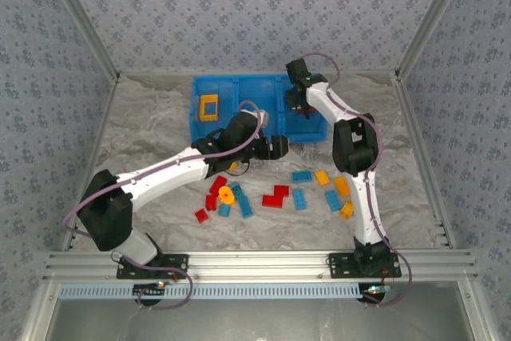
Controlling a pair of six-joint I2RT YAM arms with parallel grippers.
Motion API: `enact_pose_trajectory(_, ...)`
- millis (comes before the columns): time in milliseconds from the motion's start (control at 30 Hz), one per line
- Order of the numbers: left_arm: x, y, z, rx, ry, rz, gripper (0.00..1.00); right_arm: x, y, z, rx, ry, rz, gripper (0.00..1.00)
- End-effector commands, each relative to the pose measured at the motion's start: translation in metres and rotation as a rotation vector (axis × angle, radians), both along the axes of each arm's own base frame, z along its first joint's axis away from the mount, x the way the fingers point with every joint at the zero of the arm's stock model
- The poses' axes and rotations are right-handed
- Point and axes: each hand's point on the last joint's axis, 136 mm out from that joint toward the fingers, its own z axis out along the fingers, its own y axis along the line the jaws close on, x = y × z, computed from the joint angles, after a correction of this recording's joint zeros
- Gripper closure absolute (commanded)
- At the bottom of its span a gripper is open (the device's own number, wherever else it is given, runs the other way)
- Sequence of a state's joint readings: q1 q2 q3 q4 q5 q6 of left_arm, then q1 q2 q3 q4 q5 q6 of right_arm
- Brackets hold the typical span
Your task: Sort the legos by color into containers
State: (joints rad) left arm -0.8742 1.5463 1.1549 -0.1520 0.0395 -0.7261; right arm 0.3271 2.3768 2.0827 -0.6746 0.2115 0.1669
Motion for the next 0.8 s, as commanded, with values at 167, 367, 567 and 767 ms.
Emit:
enact_pose_trajectory(167, -0.014, -0.011, 0.04, -0.044, -0.098, 0.006, 0.17, 0.012, -0.001, 0.009, 0.007, -0.022, 0.018, 0.68)
enact_pose_trajectory(367, -0.03, -0.033, 0.058, 0.036, -0.218, -0.021, 0.18, 0.009, 0.001, 0.027, 0.03, -0.041, 0.011, 0.66)
enact_pose_trajectory(567, -0.037, -0.035, 0.064, 0.072, -0.267, 0.004, 0.18, -0.003, 0.003, 0.077, 0.06, -0.122, 0.007, 0.63)
enact_pose_trajectory(767, -0.045, -0.013, 0.054, 0.127, -0.212, 0.08, 0.19, -0.048, -0.006, 0.125, 0.108, -0.186, -0.029, 0.62)
